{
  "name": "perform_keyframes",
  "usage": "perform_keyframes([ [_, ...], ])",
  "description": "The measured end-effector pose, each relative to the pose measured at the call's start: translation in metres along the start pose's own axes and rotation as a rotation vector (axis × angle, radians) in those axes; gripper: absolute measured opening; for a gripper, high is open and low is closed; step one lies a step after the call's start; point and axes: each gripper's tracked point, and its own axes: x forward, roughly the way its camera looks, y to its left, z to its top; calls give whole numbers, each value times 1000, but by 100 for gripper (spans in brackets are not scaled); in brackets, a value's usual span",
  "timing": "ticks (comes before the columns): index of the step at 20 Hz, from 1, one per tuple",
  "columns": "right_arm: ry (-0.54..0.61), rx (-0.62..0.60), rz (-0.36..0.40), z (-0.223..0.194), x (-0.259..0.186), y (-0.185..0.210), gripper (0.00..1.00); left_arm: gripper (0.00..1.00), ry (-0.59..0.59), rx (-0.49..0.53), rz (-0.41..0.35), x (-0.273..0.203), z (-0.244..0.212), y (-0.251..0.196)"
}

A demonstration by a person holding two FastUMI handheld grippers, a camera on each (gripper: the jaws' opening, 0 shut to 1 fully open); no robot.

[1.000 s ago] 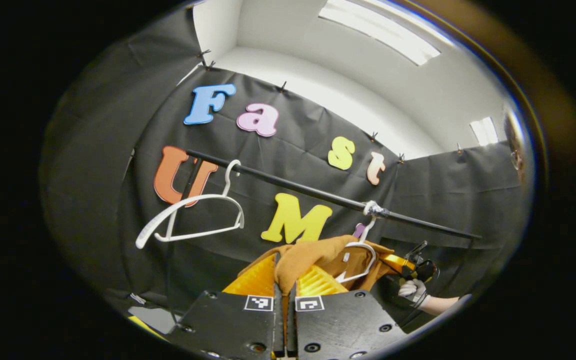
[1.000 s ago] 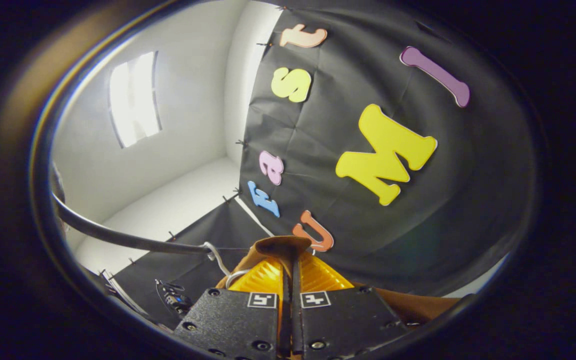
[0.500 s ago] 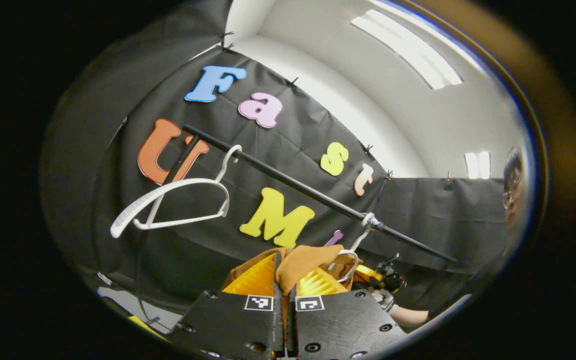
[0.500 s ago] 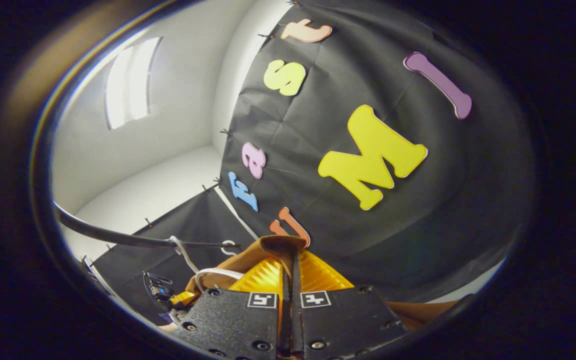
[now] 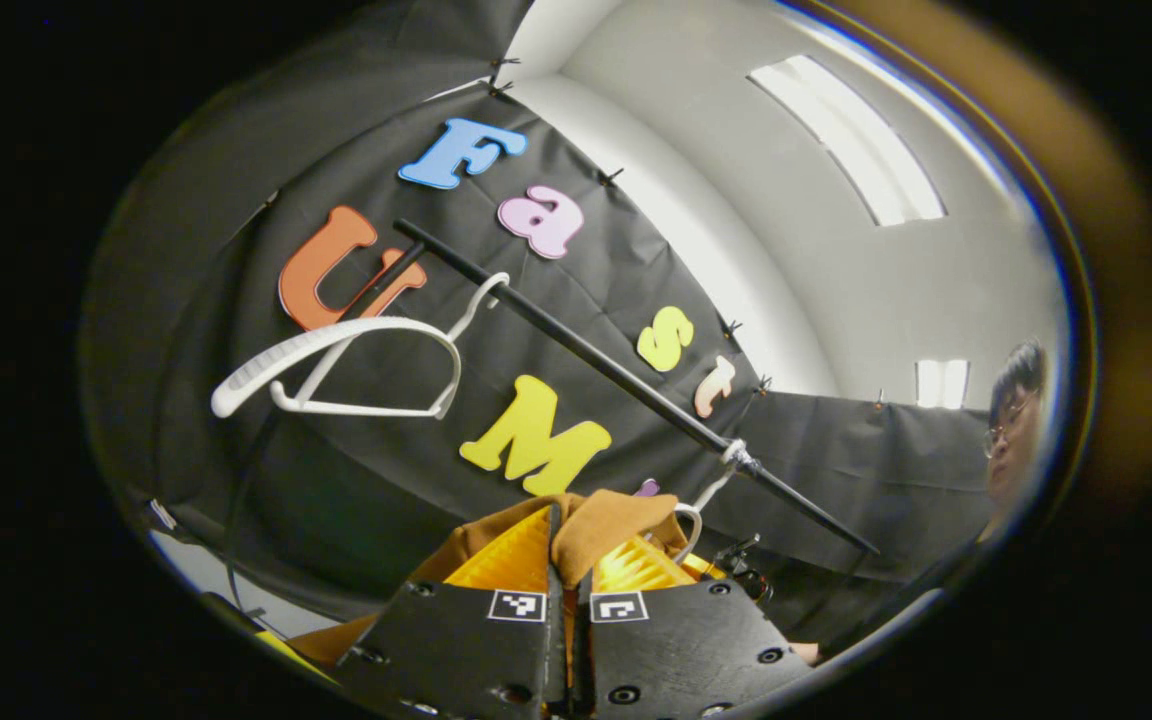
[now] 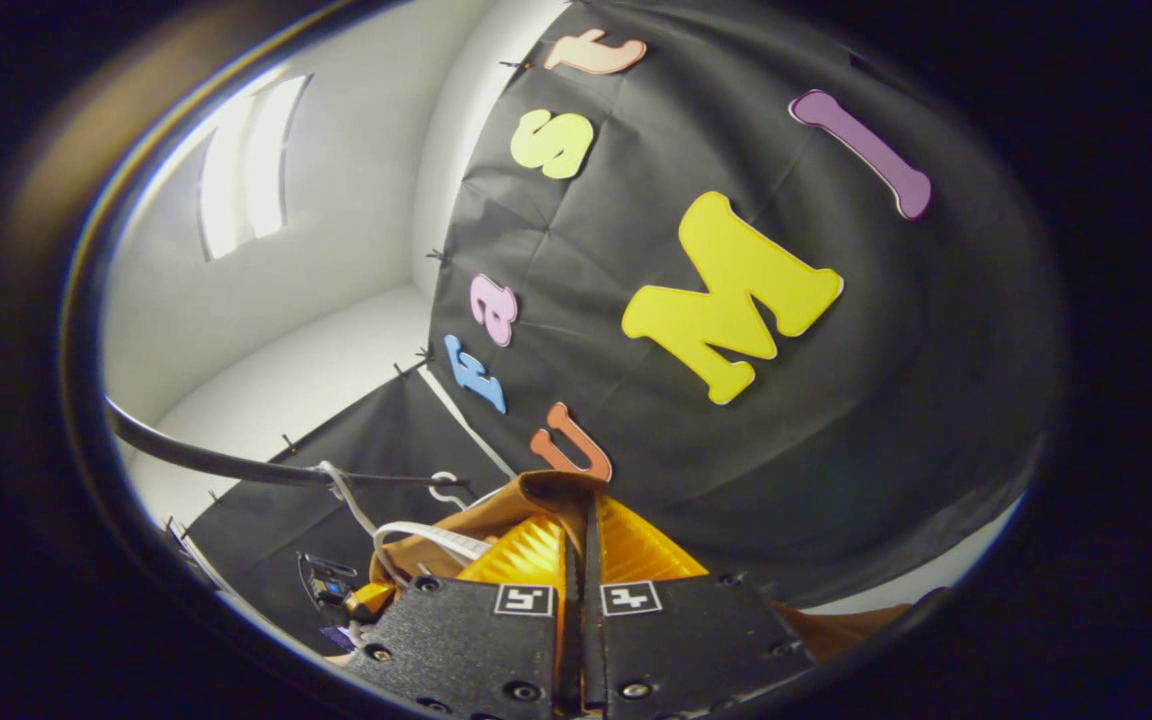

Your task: Grasp the clothes on the hanger with both hands and then place them into the laundry hamper below.

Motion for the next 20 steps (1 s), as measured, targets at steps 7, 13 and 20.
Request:
perform_keyframes([
  [7,-42,-9,54,18,6,20,4,2,33,152,-70,7,32,-36],
  [13,17,-79,0,-4,20,3,4,2,102,67,22,-7,14,11],
  [20,78,81,49,-13,25,-12,4,2,57,-99,40,-2,0,37],
])
